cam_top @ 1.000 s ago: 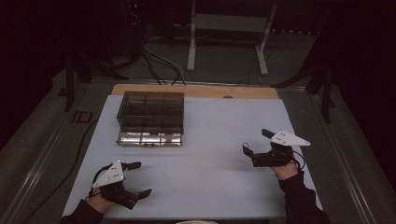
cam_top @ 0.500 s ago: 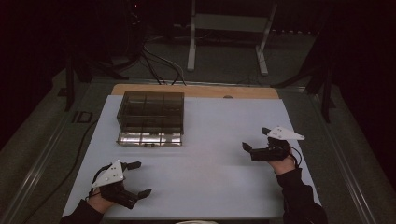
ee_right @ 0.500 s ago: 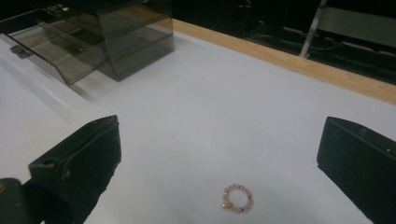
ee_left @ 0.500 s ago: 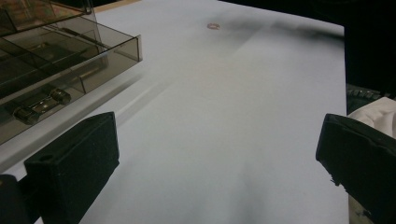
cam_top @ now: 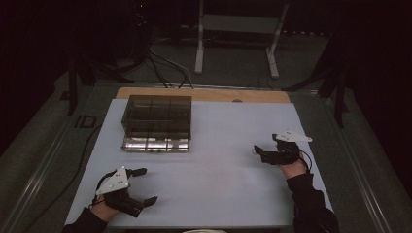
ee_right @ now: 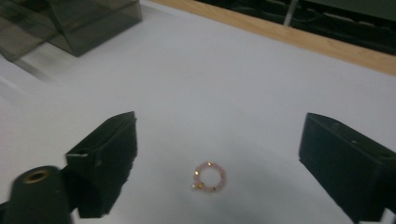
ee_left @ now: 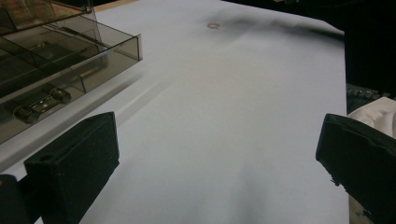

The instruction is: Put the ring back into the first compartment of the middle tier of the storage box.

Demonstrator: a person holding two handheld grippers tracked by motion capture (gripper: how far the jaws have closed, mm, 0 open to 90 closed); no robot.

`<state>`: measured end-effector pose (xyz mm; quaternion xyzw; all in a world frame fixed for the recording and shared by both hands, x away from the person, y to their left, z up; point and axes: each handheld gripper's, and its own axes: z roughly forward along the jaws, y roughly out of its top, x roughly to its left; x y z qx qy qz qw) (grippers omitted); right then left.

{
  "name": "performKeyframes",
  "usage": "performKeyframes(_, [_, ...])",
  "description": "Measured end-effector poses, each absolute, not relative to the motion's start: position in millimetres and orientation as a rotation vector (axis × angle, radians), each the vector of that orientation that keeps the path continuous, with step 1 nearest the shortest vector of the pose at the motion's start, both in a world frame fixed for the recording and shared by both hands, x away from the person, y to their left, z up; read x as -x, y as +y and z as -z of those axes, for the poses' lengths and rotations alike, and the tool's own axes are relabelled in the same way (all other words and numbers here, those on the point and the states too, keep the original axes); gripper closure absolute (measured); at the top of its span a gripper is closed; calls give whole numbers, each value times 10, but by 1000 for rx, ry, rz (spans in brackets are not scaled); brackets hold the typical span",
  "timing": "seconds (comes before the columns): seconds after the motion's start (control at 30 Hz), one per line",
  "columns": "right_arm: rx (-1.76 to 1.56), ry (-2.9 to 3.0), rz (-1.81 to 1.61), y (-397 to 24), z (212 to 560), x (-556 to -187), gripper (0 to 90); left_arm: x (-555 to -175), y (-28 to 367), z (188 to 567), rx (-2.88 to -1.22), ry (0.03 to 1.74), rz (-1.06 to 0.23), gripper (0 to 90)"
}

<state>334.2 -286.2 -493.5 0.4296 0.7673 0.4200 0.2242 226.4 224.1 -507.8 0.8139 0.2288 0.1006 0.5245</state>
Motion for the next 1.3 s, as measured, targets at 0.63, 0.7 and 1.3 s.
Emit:
performKeyframes(0.63, [-1291, 2194, -951, -2781, 5157, -3500, 520, -2267, 2245, 5082, -1951, 548, -232, 9])
performKeyframes(0.7, [-1296, 2199, -931, -2768, 5175, -3509, 557, -2266, 2244, 5080, -1947, 549, -232, 9])
performKeyframes(1.3, [-1331, 2260, -859, -2698, 5329, -3637, 767, -2270, 2249, 5081, -1952, 549, -237, 9])
